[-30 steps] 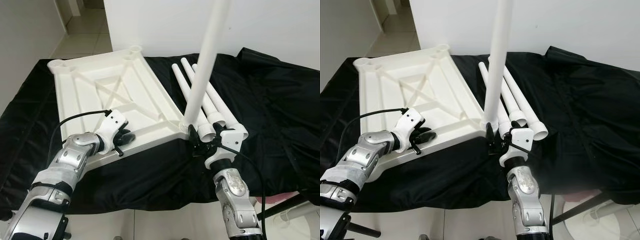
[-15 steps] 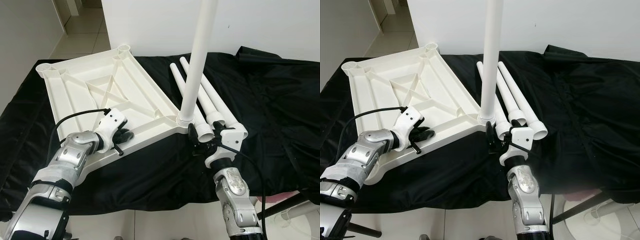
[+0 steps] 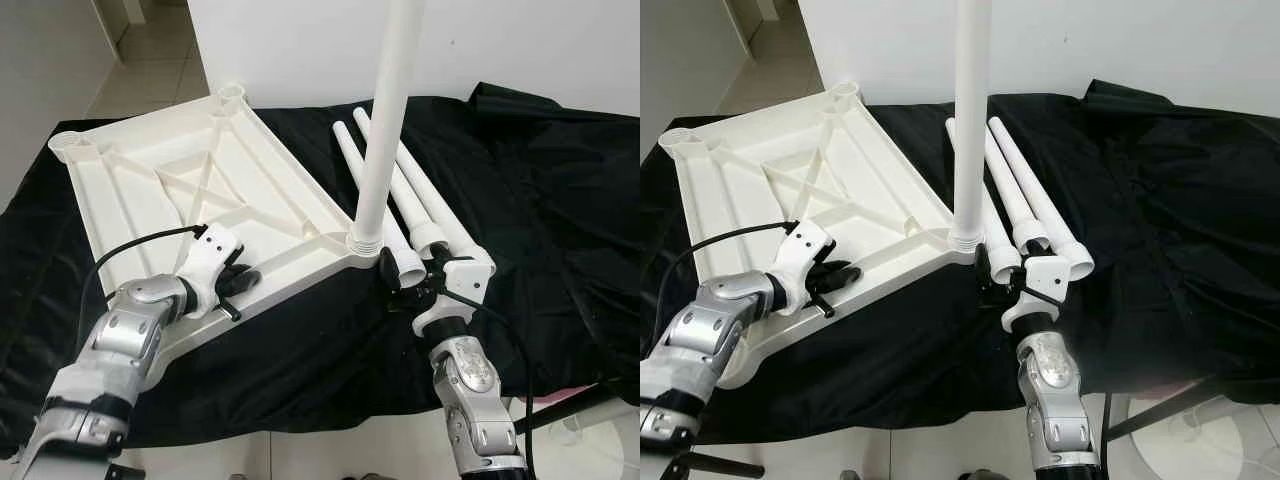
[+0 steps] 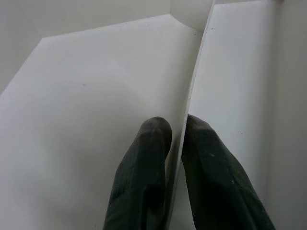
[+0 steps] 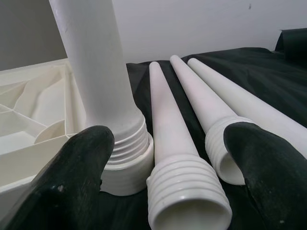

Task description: Building children table

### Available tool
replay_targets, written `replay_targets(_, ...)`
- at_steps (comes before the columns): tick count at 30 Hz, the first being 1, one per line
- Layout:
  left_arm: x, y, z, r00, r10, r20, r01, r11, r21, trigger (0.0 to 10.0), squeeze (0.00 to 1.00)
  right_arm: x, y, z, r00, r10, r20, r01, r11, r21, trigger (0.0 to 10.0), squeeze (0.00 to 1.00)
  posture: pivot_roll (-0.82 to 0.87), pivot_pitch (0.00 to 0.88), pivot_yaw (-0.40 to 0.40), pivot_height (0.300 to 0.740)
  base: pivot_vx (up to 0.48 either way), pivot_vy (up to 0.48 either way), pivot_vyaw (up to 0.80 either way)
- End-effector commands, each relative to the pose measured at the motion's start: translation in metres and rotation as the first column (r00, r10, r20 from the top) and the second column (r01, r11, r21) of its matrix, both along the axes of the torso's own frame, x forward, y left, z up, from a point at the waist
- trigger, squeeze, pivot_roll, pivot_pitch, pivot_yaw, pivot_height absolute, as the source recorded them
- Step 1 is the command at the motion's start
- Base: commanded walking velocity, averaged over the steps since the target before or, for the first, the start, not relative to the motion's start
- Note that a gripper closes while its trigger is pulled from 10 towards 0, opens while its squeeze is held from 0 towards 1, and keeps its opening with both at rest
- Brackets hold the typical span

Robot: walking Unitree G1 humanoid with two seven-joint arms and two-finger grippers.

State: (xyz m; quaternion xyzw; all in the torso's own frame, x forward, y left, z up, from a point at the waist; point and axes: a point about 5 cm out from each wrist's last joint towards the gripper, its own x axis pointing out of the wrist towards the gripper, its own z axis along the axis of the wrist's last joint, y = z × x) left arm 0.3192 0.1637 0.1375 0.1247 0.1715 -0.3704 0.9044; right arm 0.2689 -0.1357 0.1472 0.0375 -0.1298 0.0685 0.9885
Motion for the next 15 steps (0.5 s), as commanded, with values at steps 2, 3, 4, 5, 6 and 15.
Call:
replay_targets(2, -0.01, 0.007, -0.027, 0.982, 0.173, -0.075, -0.17, 0.985, 0.037, 0.0, 0.0, 0.001, 0.003, -0.004, 1.0, 0.023, -0.017, -0.023, 1.0, -0.004, 10.0, 0.0, -0.05, 0.115, 0.012, 0.74, 0.0, 0.0, 0.0)
replay_targets(3, -0.01, 0.007, -0.027, 0.982, 0.173, -0.075, -0.17, 0.985, 0.037, 0.0, 0.0, 0.001, 0.003, -0.004, 1.0, 0.023, -0.017, -0.023, 1.0, -0.004, 10.0, 0.0, -0.05, 0.115, 0.012, 0.74, 0.0, 0.0, 0.0)
replay_targets(4, -0.013, 0.005, -0.027, 0.984, 0.166, -0.071, -0.164, 0.986, 0.03, 0.4, 0.0, 0.002, 0.003, -0.004, 0.999, 0.027, -0.018, -0.027, 1.0, -0.006, 10.0, 0.0, -0.05, 0.116, 0.007, 0.74, 0.0, 0.0, 0.0)
replay_targets(5, -0.013, 0.005, -0.027, 0.984, 0.166, -0.071, -0.164, 0.986, 0.03, 0.4, 0.0, 0.002, 0.003, -0.004, 0.999, 0.027, -0.018, -0.027, 1.0, -0.006, 10.0, 0.0, -0.05, 0.116, 0.007, 0.74, 0.0, 0.0, 0.0)
replay_targets(6, -0.016, 0.003, -0.027, 0.984, 0.16, -0.073, -0.159, 0.987, 0.026, 0.0, 0.0, 0.003, 0.003, -0.004, 0.999, 0.03, -0.018, -0.03, 1.0, -0.008, 10.0, 0.0, -0.05, 0.115, 0.005, 0.74, 0.0, 0.0, 0.0)
replay_targets(15, -0.027, -0.006, -0.016, 0.993, 0.086, -0.079, -0.093, 0.991, -0.095, 10.0, 1.0, 0.004, 0.005, -0.005, 0.999, 0.041, -0.018, -0.042, 0.999, -0.013, 10.0, 0.0, -0.04, 0.116, 0.002, 0.74, 0.0, 0.0, 0.0)
